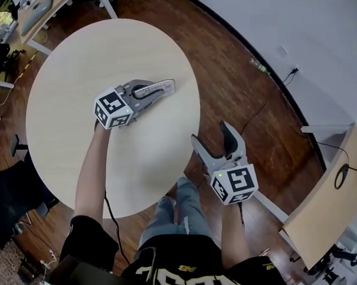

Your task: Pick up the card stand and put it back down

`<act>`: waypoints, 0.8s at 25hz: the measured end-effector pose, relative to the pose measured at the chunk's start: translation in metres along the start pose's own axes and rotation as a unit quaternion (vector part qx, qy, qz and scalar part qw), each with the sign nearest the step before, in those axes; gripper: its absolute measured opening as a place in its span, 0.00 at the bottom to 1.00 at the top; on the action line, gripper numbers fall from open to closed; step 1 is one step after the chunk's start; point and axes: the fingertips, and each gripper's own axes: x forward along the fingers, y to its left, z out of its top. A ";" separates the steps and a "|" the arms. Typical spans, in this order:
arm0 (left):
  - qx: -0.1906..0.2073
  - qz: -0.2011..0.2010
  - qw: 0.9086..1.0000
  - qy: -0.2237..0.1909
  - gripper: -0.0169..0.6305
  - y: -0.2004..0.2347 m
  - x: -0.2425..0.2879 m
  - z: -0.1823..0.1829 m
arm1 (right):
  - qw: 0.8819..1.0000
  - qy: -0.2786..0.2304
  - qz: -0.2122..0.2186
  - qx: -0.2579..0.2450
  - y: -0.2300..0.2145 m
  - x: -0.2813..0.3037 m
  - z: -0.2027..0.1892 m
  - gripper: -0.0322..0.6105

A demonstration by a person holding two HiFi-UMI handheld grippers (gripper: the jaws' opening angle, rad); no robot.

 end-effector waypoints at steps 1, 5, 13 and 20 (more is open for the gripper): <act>-0.009 -0.007 1.000 -0.004 0.05 0.000 0.007 -0.007 | 1.000 0.004 -0.003 0.004 -0.002 0.002 -0.006 0.62; -0.025 -0.032 0.999 -0.011 0.05 0.001 0.026 -0.033 | 1.000 0.010 -0.008 0.026 -0.003 0.015 -0.025 0.62; -0.042 -0.050 0.998 0.011 0.05 -0.005 0.056 -0.076 | 0.999 0.030 0.013 0.022 0.000 0.023 -0.044 0.62; -0.060 -0.004 0.998 0.004 0.28 0.006 0.040 -0.065 | 0.999 0.028 0.039 0.006 0.017 0.032 -0.033 0.62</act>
